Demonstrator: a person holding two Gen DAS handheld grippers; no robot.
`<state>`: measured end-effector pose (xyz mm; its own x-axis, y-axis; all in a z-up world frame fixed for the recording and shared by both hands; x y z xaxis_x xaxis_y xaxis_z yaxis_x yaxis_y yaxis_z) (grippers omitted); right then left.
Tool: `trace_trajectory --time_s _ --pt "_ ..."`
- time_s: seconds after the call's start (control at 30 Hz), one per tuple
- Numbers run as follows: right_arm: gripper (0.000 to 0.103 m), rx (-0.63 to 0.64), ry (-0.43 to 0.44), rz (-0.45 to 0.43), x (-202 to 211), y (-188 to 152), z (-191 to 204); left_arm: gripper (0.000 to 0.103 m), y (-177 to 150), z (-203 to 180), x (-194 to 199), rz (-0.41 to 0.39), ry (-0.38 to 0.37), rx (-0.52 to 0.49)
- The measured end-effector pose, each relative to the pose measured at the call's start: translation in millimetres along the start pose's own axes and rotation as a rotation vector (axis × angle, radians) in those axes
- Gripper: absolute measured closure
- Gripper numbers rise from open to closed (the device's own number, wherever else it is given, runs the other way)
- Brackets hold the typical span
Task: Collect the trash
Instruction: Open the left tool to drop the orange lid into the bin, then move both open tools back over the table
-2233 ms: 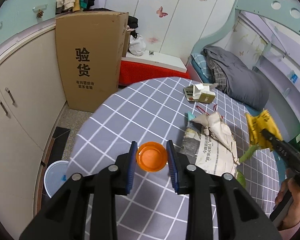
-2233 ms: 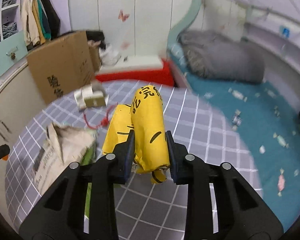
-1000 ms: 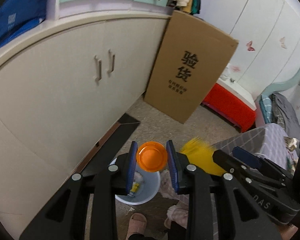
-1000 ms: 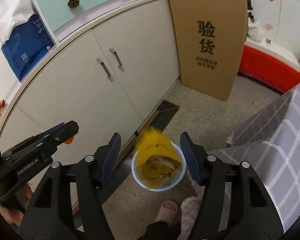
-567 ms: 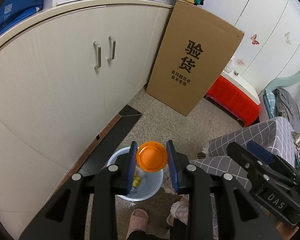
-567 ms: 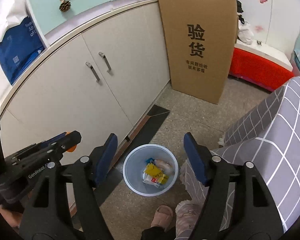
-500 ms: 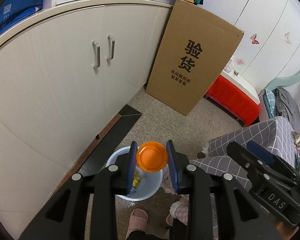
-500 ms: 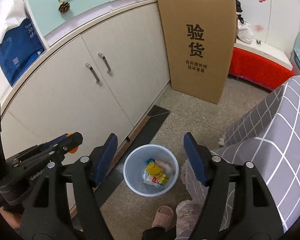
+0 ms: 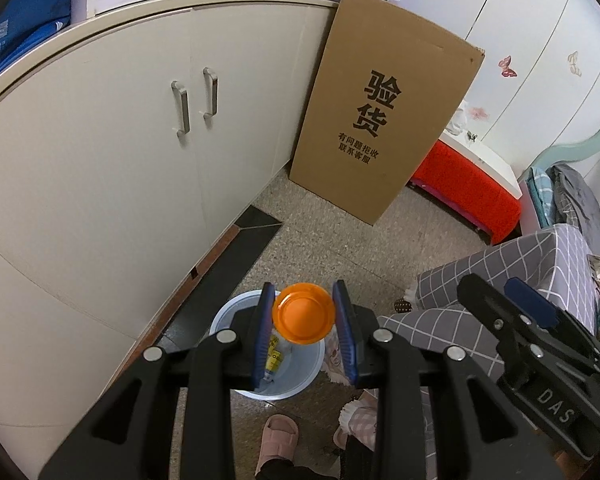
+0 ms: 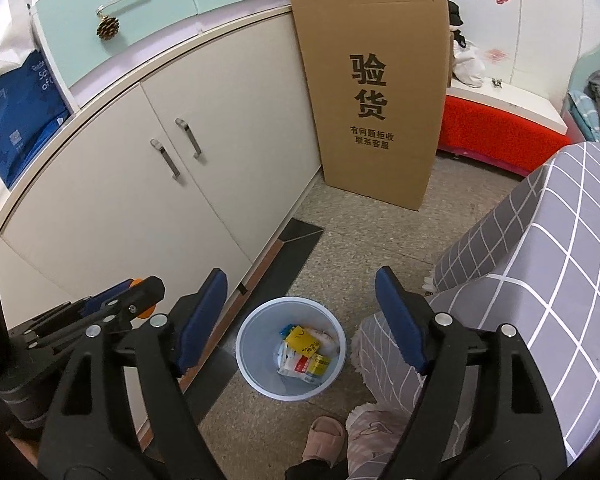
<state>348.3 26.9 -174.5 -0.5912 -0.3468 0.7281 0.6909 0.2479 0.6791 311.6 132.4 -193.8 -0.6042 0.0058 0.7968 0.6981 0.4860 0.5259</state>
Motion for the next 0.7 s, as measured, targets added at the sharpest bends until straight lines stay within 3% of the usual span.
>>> trace_trajectory --time_s 0.27,0.33,0.4,0.7 --pt "0.027 -0.010 0.002 -0.006 0.6 1.1 -1.3 0.074 0.9 0.9 -13.7 0.023 0.012 0.021" --pt "0.027 -0.010 0.003 -0.004 0.3 1.2 -1.7 0.064 0.0 5.1 -19.3 0.044 0.018 0.042" --pt "0.027 -0.011 0.004 -0.003 0.0 1.1 -1.3 0.044 -1.9 8.0 -23.1 0.059 0.031 0.055" --pt "0.027 -0.011 0.006 0.003 -1.5 0.7 -0.4 0.042 -3.2 17.6 -22.5 0.056 0.040 0.089"
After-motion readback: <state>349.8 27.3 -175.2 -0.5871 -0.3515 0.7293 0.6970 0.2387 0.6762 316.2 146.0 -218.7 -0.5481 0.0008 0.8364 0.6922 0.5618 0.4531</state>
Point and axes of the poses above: each gripper's, at about its wrist camera, not at the fingertips, and x roughly against the way its jaws point, z to its left, y to its top, the point moved 10 cm from there along -x, roughly the way its jaws point, and after that the axes turned 6 degrees about x, right-handed, at the moved point
